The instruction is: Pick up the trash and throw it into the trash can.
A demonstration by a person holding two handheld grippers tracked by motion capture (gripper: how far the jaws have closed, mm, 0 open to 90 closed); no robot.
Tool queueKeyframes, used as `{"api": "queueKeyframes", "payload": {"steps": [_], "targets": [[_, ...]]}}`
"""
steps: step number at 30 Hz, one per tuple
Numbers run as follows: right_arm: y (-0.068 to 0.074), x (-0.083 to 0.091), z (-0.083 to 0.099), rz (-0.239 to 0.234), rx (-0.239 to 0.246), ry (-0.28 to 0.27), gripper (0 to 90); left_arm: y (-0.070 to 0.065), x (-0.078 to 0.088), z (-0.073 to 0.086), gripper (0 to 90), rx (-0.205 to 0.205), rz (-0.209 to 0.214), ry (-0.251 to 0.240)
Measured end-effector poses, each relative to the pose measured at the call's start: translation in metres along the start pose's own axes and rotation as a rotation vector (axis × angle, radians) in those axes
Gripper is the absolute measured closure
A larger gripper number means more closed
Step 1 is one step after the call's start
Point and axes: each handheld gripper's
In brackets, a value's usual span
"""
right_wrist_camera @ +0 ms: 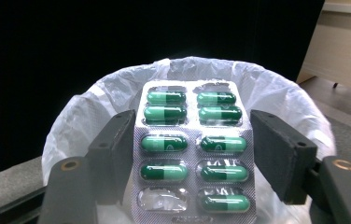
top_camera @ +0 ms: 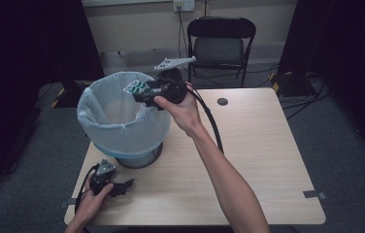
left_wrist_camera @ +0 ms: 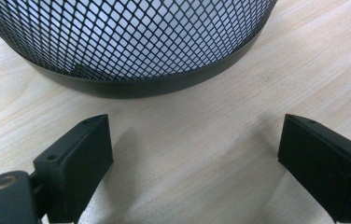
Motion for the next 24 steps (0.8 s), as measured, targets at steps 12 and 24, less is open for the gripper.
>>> {"api": "queueKeyframes", "payload": {"steps": [12, 24], "targets": [[0.007, -0.021, 0.000, 0.029, 0.016, 0.015, 22.1, 0.000, 0.000, 0.000, 9.3, 0.000, 0.002, 0.000], [0.002, -0.006, 0.000, 0.078, 0.034, 0.021, 21.5, 0.000, 0.000, 0.000, 9.3, 0.003, 0.003, -0.001]]}}
Point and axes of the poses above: each handheld gripper's, and its own axes: x roughly backward along the jaws, z roughly out of its underside, y roughly to its left, and after that the axes turned 7 degrees about z, right-handed
